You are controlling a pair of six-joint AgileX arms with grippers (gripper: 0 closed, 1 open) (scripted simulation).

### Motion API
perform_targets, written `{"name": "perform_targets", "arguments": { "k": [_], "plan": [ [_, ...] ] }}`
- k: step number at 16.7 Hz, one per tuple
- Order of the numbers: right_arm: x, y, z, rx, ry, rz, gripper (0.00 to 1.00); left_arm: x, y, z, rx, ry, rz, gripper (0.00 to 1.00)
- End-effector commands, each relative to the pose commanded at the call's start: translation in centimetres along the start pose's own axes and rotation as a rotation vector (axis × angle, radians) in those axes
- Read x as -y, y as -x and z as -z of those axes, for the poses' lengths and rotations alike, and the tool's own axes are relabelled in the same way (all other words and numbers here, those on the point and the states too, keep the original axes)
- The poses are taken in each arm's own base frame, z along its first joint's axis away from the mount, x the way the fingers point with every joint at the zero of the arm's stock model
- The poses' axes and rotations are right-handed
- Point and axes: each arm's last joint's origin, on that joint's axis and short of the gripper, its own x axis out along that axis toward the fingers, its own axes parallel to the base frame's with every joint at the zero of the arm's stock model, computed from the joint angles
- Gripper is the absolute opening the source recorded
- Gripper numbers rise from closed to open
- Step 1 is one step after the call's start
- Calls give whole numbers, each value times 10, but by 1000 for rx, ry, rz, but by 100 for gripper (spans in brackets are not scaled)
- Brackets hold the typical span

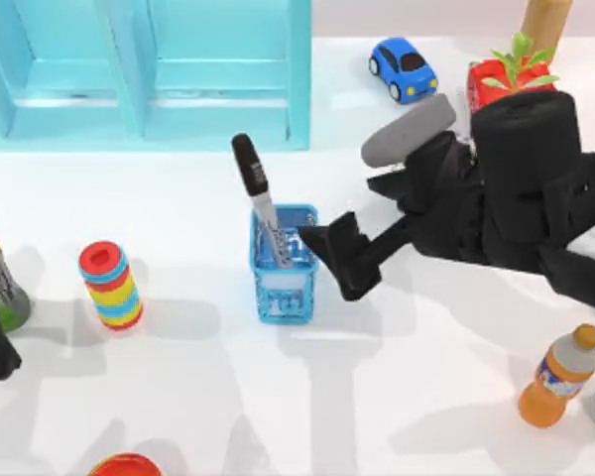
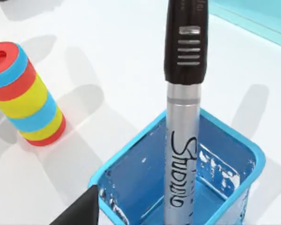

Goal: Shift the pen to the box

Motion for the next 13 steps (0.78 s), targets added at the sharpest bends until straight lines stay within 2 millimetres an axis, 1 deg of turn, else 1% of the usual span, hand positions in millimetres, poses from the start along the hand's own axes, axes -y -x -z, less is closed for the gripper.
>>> {"name": "perform_targets", "arguments": {
  "k": [1,3,8,10,11,13],
  "plan": [
    [-1,-8,3,-22,-2,-9,100,0,0,0,0,0,0,100],
    [-2,-17,8,-49,-5,-17,100,0,0,0,0,0,0,100],
    [-1,-17,9,-52,-8,-13,100,0,0,0,0,0,0,100],
    [-1,-21,7,-48,-6,-16,100,0,0,0,0,0,0,100],
    [-2,-27,6,-45,-4,-17,100,0,0,0,0,0,0,100],
    [-2,-47,4,-44,-3,-19,100,0,0,0,0,0,0,100]
  ]
}}
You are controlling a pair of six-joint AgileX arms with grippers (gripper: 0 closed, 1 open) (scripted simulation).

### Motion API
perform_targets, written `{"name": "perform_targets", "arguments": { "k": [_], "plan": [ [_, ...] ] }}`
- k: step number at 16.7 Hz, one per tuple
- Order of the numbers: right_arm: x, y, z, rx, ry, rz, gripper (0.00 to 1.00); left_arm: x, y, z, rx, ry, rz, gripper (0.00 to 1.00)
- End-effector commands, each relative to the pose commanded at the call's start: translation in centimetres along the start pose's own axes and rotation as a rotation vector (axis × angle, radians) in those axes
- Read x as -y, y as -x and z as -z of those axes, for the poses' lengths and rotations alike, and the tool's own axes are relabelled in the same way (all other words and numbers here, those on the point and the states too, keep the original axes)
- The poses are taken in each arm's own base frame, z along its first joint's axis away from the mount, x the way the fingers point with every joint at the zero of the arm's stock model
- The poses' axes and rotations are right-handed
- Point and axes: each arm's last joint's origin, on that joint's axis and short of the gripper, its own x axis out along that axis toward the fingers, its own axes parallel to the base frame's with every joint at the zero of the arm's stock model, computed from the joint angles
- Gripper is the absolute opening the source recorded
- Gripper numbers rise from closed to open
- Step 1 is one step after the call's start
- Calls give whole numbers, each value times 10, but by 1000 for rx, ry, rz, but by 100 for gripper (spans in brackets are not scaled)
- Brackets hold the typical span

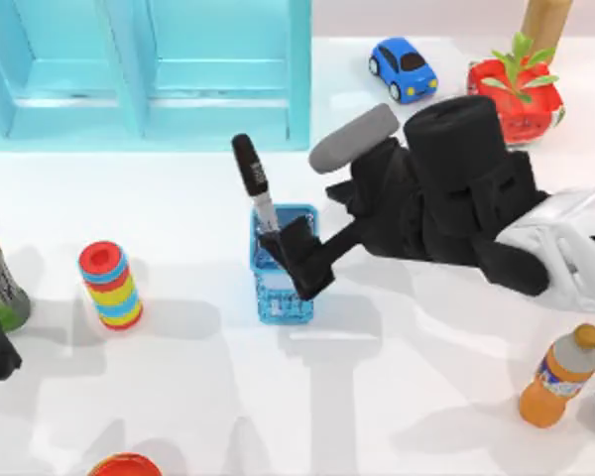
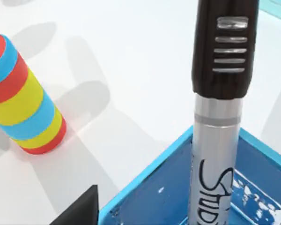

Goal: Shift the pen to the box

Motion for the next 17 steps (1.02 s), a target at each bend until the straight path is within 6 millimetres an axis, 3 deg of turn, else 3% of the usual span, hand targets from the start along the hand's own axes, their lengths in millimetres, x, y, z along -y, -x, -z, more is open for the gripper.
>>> {"name": "perform_targets", "arguments": {
  "k": [5,7,11,17],
  "plan": [
    [1,-61,6,-13,-3,1,100,0,0,0,0,0,0,100],
    [0,-70,6,-7,-2,1,100,0,0,0,0,0,0,100],
    [0,-71,6,-7,-2,1,100,0,0,0,0,0,0,100],
    [0,-71,6,-7,-2,1,55,0,0,0,0,0,0,100]
  ]
}}
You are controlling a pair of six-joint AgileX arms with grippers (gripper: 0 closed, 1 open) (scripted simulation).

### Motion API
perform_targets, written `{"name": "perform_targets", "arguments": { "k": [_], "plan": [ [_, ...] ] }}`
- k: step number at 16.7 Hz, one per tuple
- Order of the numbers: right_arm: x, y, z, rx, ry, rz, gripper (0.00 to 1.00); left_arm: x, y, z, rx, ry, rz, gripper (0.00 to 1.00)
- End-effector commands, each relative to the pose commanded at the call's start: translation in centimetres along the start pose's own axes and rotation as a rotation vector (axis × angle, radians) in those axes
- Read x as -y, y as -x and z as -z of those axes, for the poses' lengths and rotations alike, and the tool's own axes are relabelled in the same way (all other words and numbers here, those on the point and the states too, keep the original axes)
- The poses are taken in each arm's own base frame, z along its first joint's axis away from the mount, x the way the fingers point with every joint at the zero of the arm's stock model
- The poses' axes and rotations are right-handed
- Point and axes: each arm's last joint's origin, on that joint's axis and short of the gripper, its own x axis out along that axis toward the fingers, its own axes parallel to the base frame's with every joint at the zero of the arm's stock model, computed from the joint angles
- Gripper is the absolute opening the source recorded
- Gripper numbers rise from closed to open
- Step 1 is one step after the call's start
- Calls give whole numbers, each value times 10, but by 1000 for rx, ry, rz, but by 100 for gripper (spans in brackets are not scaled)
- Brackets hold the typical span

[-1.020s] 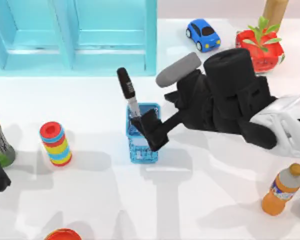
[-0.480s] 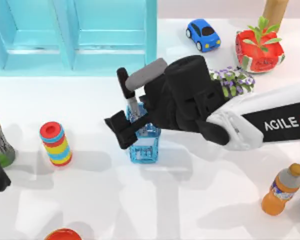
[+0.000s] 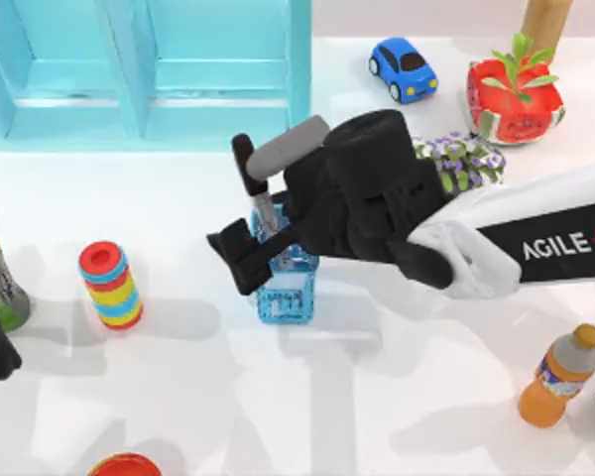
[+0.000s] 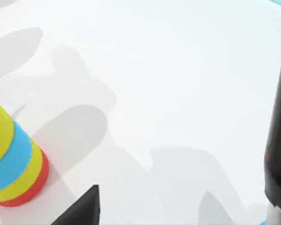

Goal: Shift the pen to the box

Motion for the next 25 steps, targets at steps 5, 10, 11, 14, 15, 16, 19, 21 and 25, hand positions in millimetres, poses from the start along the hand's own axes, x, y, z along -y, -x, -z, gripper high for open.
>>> {"name": "perform_targets", "arguments": {
  "k": [5,10,11,14,15,16,19,21,25],
  "plan": [
    [0,0,0,0,0,0,17,0,0,0,0,0,0,100],
    [0,0,0,0,0,0,0,0,0,0,0,0,0,100],
    [0,0,0,0,0,0,0,0,0,0,0,0,0,100],
    [0,0,0,0,0,0,0,0,0,0,0,0,0,100],
    [0,0,0,0,0,0,0,0,0,0,0,0,0,100],
    [-1,1,-3,7,-2,-4,0,0,0,0,0,0,0,100],
    [9,12,-11,8,1,-5,0,0,0,0,0,0,0,100],
    [22,33,-26,8,4,-3,0,0,0,0,0,0,0,100],
    [42,81,-52,-2,3,-1,0,0,0,0,0,0,0,100]
  ]
}}
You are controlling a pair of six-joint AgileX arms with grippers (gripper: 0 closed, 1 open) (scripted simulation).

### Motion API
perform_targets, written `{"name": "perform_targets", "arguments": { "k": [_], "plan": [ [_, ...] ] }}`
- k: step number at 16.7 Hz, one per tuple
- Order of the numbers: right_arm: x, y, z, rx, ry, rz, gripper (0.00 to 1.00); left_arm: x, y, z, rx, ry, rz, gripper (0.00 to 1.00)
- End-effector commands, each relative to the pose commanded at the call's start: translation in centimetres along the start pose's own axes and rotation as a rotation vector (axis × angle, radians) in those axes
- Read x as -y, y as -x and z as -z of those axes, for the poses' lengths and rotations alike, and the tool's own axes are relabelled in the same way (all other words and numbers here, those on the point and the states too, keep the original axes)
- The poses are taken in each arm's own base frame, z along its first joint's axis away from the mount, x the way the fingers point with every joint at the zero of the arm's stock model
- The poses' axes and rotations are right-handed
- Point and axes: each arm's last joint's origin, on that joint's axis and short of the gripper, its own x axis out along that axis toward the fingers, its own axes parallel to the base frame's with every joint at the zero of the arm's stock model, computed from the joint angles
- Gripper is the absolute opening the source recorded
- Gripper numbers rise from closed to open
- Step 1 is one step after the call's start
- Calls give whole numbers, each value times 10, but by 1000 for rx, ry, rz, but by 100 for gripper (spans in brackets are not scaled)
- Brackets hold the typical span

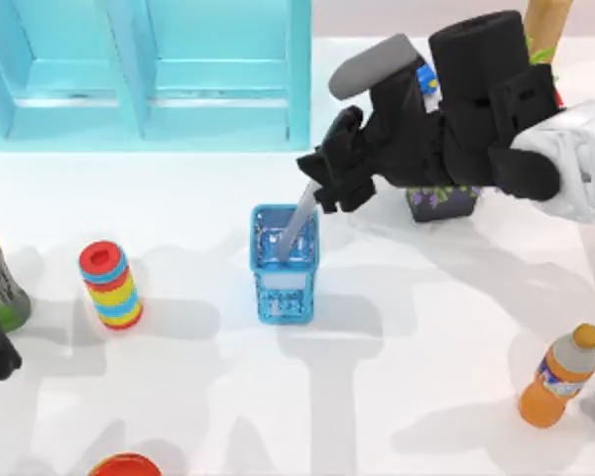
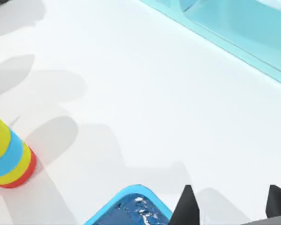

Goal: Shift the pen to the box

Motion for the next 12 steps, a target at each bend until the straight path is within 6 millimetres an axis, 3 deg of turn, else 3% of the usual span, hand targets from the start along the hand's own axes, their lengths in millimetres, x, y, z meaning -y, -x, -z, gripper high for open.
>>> {"name": "perform_targets", "arguments": {
  "k": [7,12],
  "plan": [
    [24,97,-27,3,-9,0,0,0,0,0,0,0,0,100],
    [25,103,-28,4,-7,-7,0,0,0,0,0,0,0,100]
  ]
}}
